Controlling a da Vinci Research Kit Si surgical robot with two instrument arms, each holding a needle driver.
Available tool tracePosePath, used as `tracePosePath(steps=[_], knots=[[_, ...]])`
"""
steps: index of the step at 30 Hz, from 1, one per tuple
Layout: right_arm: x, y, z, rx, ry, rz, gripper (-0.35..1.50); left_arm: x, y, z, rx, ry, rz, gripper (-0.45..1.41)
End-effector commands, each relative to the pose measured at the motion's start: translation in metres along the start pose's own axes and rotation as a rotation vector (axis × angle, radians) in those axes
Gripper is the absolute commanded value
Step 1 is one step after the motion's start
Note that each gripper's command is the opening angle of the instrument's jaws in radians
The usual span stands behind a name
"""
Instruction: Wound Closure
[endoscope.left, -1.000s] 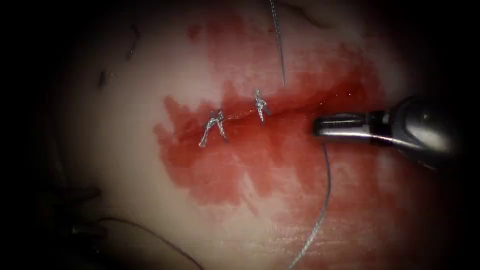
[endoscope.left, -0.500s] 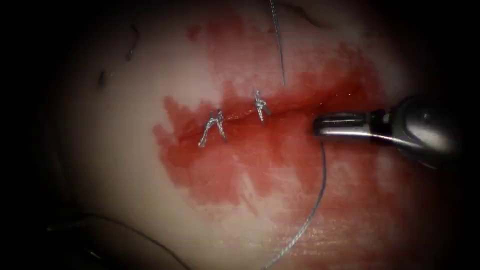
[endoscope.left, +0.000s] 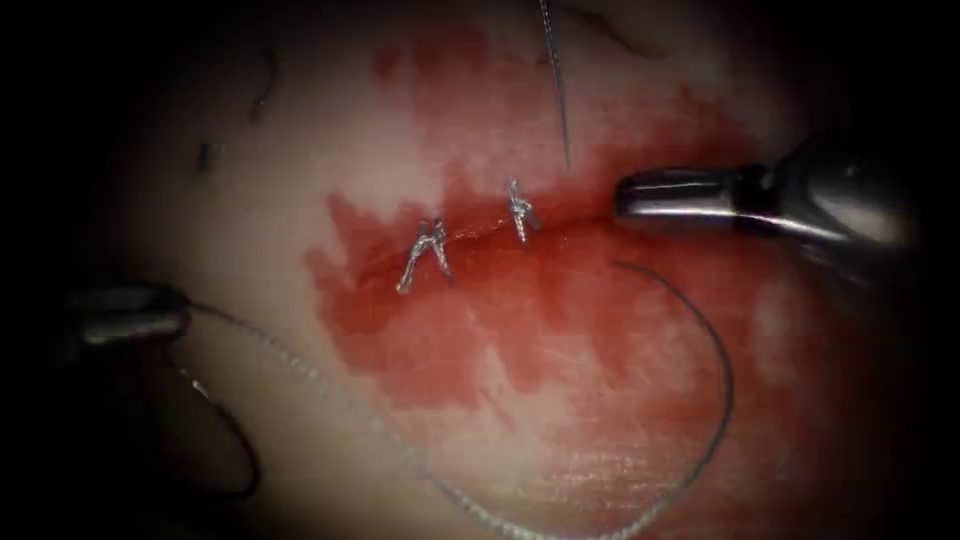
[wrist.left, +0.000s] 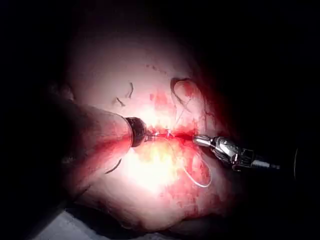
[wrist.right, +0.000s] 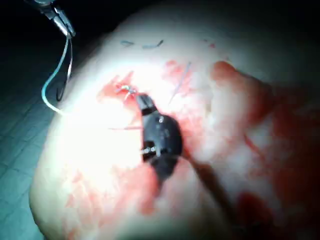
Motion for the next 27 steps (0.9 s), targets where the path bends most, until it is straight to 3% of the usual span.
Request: tracePosePath(steps=[1,6,13,18,24,27], knots=[[-0.0006,-0.0004,0.0019,0.009,-0.001,-0.007,-0.10,0.0009,-0.0002,0.0018,-0.016,0.018,0.004,-0.35],[-0.0018,-0.0009,0.0032,0.014,-0.017,-0.020,-0.13,0.0048,-0.0006,0.0061,-0.039,0.089,-0.006,-0.35],[-0.0030,-0.0020,0.0038,0.024,-0.025,-0.036,-0.18,0.0075,-0.0023,0.0098,-0.041,0.134,-0.017,-0.35],[-0.0032,-0.0029,0.0041,0.051,-0.017,-0.042,-0.35,0.0072,-0.0029,0.0116,-0.034,0.137,-0.010,-0.35],[0.0005,-0.0028,0.0024,0.039,0.099,-0.016,-0.35,0.0043,-0.0036,0.0140,-0.009,0.110,-0.004,-0.35],[0.0014,-0.0032,0.0024,0.035,0.118,-0.010,-0.35,0.0034,-0.0035,0.0151,-0.004,0.099,-0.006,-0.35]])
